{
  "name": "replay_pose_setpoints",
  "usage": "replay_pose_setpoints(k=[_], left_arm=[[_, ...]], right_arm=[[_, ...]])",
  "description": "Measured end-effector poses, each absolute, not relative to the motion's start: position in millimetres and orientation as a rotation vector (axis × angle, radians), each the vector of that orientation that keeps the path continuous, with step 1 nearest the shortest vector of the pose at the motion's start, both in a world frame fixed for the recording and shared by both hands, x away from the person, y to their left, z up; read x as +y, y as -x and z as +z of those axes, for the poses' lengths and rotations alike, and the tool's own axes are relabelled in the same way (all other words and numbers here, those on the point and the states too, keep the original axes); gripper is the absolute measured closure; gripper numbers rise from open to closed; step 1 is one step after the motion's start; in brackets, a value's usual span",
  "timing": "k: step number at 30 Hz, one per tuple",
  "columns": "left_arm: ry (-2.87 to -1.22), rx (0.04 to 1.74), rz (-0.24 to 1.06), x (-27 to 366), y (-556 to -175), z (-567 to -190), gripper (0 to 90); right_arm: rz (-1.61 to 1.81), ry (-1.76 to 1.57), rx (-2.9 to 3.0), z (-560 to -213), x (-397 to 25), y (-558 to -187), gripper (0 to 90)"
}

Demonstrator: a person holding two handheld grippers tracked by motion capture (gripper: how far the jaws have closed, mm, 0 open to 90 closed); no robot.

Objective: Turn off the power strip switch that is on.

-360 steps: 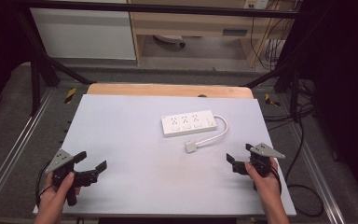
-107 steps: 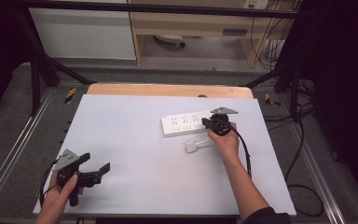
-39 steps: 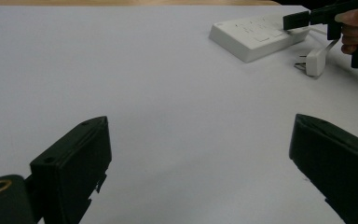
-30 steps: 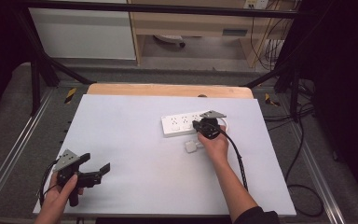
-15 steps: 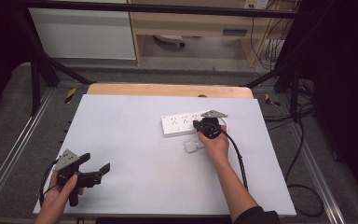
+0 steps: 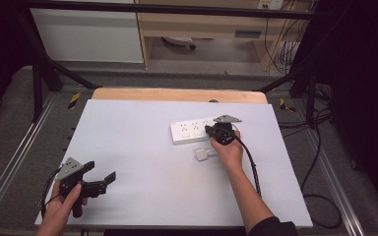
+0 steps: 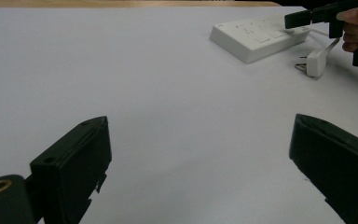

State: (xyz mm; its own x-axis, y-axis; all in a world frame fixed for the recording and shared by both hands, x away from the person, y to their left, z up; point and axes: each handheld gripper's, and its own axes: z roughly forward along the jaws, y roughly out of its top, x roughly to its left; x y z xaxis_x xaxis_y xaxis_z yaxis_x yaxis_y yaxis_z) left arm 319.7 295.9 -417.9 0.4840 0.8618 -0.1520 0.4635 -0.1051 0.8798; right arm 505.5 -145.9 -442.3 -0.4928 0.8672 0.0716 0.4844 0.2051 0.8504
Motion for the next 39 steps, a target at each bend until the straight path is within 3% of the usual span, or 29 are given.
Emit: replay_pose_setpoints(k=[10, 15, 28, 36, 39], left_arm=[[-1.74, 1.132, 0.506, 296.0, -319.8, -417.8, 5.4], [-1.738, 1.133, 0.506, 296.2, -319.8, -417.6, 5.5], [-1.734, 1.136, 0.505, 296.9, -320.0, -417.6, 5.5], [-1.734, 1.141, 0.497, 296.1, -320.5, -418.6, 5.5], [-1.728, 1.142, 0.499, 298.6, -320.0, -418.0, 5.5]], right_arm=[[1.226, -1.246, 2.054, -433.4, -149.6, -502.9, 89.6], [1.238, -1.244, 2.052, -426.9, -151.3, -500.8, 83.5], [1.266, -1.246, 2.068, -406.3, -155.5, -494.8, 48.3], [1.249, -1.262, 2.039, -387.2, -155.0, -493.1, 17.7], [1.25, -1.271, 2.023, -381.9, -155.6, -489.5, 12.8]])
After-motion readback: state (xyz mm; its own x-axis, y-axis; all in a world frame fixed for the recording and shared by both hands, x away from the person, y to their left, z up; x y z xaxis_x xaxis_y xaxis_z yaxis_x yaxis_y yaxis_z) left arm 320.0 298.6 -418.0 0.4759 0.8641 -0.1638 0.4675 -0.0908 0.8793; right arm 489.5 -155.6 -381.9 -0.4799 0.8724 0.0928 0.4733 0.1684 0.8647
